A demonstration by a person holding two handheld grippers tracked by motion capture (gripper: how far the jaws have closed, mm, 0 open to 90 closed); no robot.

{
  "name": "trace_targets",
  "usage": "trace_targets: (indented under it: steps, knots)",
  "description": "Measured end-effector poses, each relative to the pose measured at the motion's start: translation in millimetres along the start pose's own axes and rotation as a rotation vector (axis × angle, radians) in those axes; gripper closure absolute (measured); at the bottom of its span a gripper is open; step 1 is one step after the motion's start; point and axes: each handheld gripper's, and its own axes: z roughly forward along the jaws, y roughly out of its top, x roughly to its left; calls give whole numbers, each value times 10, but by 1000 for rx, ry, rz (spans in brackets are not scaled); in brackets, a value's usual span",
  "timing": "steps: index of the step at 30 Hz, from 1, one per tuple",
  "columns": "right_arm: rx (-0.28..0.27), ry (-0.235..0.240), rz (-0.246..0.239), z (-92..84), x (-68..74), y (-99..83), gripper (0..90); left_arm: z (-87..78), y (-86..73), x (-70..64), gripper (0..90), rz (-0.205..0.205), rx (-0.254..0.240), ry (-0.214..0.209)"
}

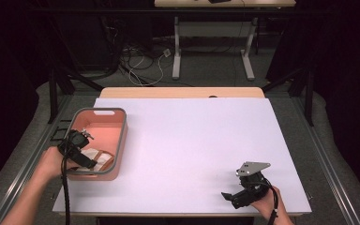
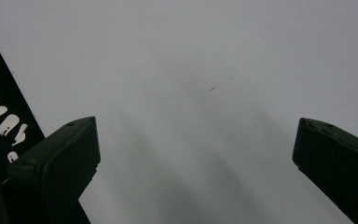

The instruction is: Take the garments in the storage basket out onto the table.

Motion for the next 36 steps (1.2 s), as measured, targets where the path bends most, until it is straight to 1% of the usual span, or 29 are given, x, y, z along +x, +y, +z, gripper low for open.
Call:
trace_targets:
  steps: [4, 6, 8, 10, 13, 16, 19, 21, 24, 28, 29, 32, 36]
  knots:
    - [1, 2, 2, -2, -3, -2, 3, 51, 24, 27, 108, -8, 35, -2]
    - [1, 0, 1, -7, -5, -4, 3, 78, 38, 31, 109, -6, 52, -2]
    - [-5, 13, 9, -7, -12, -7, 3, 108, 52, 32, 109, -2, 73, -9]
    - [-5, 12, 9, -7, -17, -9, 3, 133, 67, 29, 109, 1, 96, -12]
    - [-5, 14, 7, -14, -17, -9, 3, 158, 87, 33, 110, -1, 113, -15]
    - [-6, 17, 7, -13, -16, -8, 3, 184, 101, 35, 124, 0, 137, -19]
    - [-3, 18, 9, -10, -15, -11, 3, 218, 108, 34, 151, -11, 149, -17]
    - [-4, 19, 8, -11, -14, -10, 3, 243, 112, 35, 163, -9, 168, -10]
    - [-3, 19, 8, -13, -13, -11, 3, 251, 123, 32, 202, -17, 178, -5]
    - [0, 18, 10, -13, -15, -11, 3, 261, 140, 36, 270, -13, 198, -2]
    - [0, 19, 10, -13, -16, -12, 3, 264, 141, 38, 289, -12, 199, -4]
    - [-1, 19, 9, -14, -15, -12, 3, 275, 136, 33, 347, -8, 206, 8]
    - [0, 22, 8, -18, -16, -13, 3, 276, 129, 41, 391, -16, 207, 10]
